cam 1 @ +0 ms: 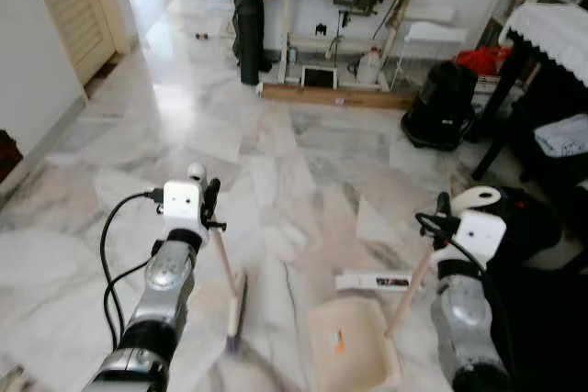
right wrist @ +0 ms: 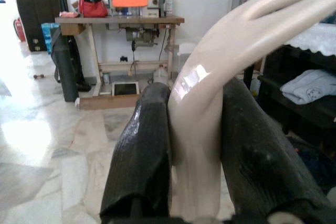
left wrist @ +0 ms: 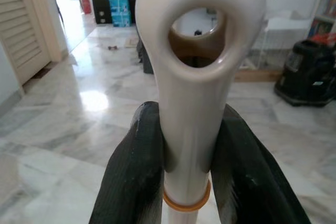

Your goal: Sweep floor

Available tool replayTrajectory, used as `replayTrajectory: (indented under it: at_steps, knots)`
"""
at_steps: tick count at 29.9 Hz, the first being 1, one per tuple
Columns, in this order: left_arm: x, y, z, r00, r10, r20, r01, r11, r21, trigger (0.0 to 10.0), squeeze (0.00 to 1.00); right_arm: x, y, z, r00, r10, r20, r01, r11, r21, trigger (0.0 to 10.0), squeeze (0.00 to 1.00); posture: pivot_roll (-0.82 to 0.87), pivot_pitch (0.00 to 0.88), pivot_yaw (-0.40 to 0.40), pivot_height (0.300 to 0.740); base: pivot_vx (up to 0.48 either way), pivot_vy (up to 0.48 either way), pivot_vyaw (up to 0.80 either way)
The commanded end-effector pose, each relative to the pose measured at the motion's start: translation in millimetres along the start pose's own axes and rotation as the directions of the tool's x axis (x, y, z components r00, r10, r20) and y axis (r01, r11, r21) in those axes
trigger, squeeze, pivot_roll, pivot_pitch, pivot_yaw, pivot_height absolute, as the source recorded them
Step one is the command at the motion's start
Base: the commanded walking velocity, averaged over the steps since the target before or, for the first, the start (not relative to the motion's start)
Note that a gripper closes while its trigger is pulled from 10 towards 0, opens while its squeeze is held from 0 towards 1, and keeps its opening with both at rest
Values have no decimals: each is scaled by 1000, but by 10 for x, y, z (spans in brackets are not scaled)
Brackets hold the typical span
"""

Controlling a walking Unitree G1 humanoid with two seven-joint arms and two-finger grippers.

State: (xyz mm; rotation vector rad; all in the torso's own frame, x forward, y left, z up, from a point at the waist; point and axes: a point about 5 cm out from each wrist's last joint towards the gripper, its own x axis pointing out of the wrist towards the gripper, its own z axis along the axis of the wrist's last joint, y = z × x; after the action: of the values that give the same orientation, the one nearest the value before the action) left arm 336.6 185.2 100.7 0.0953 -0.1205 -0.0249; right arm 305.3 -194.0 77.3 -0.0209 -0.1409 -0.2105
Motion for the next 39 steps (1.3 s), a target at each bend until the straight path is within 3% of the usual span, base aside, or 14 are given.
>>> replayTrajectory:
  at_steps: [1,39]
  knots:
    - [57,-49,115,998,-15,54,15,1000,8,10000,0,36,-67,68,999,-25,33,25,1000,14,10000,0,51,0,-34,740,330,0,0]
    - [77,-19,151,998,2,66,-3,1000,4,10000,0,34,-50,51,1000,-18,20,18,1000,21,10000,0,53,5,-37,740,332,0,0]
